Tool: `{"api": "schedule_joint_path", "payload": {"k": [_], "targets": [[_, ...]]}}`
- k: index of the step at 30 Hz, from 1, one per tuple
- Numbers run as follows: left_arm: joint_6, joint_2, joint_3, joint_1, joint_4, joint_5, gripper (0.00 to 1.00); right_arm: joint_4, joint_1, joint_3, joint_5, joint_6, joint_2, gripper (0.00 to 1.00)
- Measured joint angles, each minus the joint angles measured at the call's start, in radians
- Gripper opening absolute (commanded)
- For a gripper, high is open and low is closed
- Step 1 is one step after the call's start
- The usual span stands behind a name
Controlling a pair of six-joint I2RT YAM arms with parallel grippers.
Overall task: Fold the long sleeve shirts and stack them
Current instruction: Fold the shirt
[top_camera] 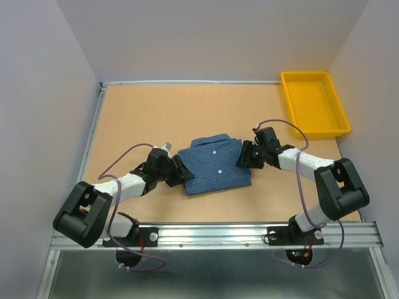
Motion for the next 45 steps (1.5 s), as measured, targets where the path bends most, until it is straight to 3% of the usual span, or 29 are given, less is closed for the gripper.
{"api": "schedule_joint_path", "payload": {"k": [3, 6, 8, 14, 19, 25, 35, 45], "targets": [[0.0, 0.0, 0.0, 0.0, 0.001, 0.002, 0.5, 0.001, 0.0, -0.001, -0.033, 0.008, -0.01, 0.33], [0.0, 0.0, 0.0, 0.0, 0.003, 0.003, 0.5, 0.002, 0.0, -0.001, -0.071, 0.014, -0.032, 0.27], [0.0, 0.004, 0.0, 0.0, 0.005, 0.004, 0.48, 0.002, 0.0, -0.001, -0.095, 0.023, -0.045, 0.15], [-0.004, 0.006, -0.005, 0.0, 0.015, 0.011, 0.4, 0.026, 0.0, -0.004, -0.138, 0.051, -0.051, 0.11], [-0.011, 0.006, -0.024, 0.0, 0.034, 0.021, 0.39, 0.113, 0.0, -0.066, -0.146, 0.087, -0.017, 0.15], [-0.016, 0.005, -0.034, 0.001, 0.043, 0.023, 0.39, 0.215, -0.047, -0.142, -0.202, 0.142, 0.008, 0.37], [-0.033, -0.002, -0.067, 0.034, 0.079, 0.053, 0.35, 0.272, -0.175, -0.192, -0.309, 0.152, 0.007, 0.39], [-0.032, -0.045, -0.067, 0.039, 0.059, 0.055, 0.36, 0.254, -0.202, -0.2, -0.356, 0.117, -0.05, 0.5]]}}
